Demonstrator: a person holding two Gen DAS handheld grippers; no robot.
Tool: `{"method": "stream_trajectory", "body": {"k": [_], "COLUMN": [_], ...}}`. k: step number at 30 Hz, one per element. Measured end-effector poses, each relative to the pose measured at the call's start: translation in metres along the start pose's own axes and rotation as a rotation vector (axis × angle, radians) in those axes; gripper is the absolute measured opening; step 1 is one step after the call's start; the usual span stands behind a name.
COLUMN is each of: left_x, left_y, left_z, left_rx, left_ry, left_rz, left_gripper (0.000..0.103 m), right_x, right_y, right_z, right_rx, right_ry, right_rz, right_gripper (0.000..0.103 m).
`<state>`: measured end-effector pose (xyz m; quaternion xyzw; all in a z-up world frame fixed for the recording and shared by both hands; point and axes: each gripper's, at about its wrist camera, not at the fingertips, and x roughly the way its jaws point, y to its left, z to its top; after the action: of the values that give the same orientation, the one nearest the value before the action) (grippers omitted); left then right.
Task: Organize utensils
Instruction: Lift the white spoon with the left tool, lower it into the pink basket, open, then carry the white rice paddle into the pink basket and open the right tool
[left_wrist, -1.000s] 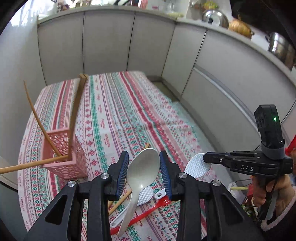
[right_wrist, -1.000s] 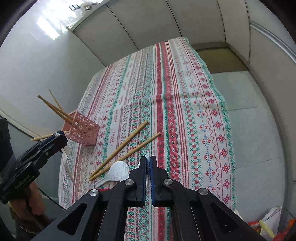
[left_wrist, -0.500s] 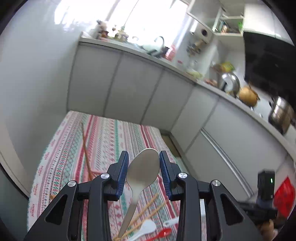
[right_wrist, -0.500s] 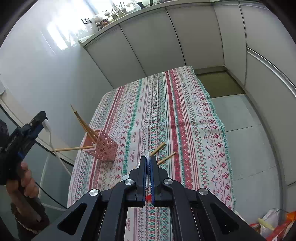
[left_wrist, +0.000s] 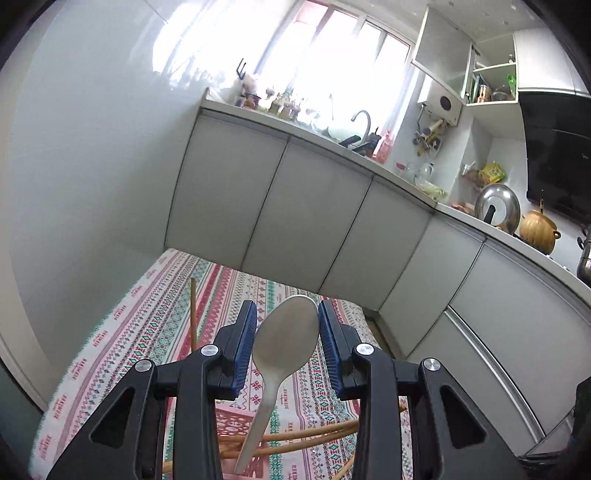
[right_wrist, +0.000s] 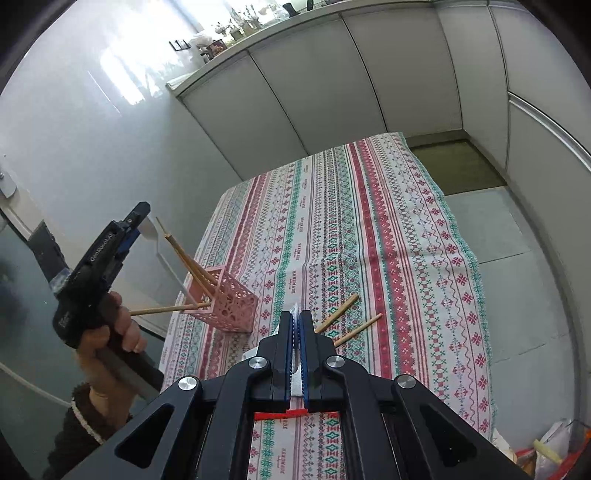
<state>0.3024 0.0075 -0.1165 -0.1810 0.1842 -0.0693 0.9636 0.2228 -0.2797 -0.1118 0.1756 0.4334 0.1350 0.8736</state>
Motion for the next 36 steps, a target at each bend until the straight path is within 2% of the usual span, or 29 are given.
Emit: {"method": "stream_trajectory", "body": {"k": [11, 22, 23, 24, 27, 30, 36], "left_x": [0.028, 0.021, 0.019, 0.017, 0.003, -0.012, -0.052], "left_y": [-0.001, 0.012, 0.010, 0.008, 0.001, -0.005, -0.010], "left_z": [-0.020, -0.036, -0.035, -0.034, -0.028, -0.022, -0.015], "left_rx": [0.014, -0.010, -0.004, 0.002, 0.013, 0.034, 0.097], "left_ry": [0.005, 0.112, 0.125, 0.138, 0.152, 0.194, 0.337], "left_rz": [0.011, 0.003, 0.002, 0.000, -0.007, 0.013, 0.073], "left_gripper": [0.036, 0.038, 0.042, 0.053, 0.068, 0.071, 0.074], "right_x": [0.001, -0.001, -0.001, -0.001, -0.002, -0.004, -0.012], "right_y": [0.001, 0.001, 0.002, 0.003, 0.006, 0.010, 0.026], "right_z": [0.000, 0.000, -0.001, -0.001, -0.002, -0.003, -0.002], "right_rx": [0.010, 0.023, 0.022, 0.021, 0.016, 0.006, -0.034], "right_ry": [-0.003, -0.003, -0.003, -0.003, -0.006, -0.016, -0.054], "right_rz": [0.012, 0.022, 0.024, 0.025, 0.024, 0.012, -0.014], "right_gripper": [0.003, 0.003, 0.003, 0.003, 0.004, 0.003, 0.004]}}
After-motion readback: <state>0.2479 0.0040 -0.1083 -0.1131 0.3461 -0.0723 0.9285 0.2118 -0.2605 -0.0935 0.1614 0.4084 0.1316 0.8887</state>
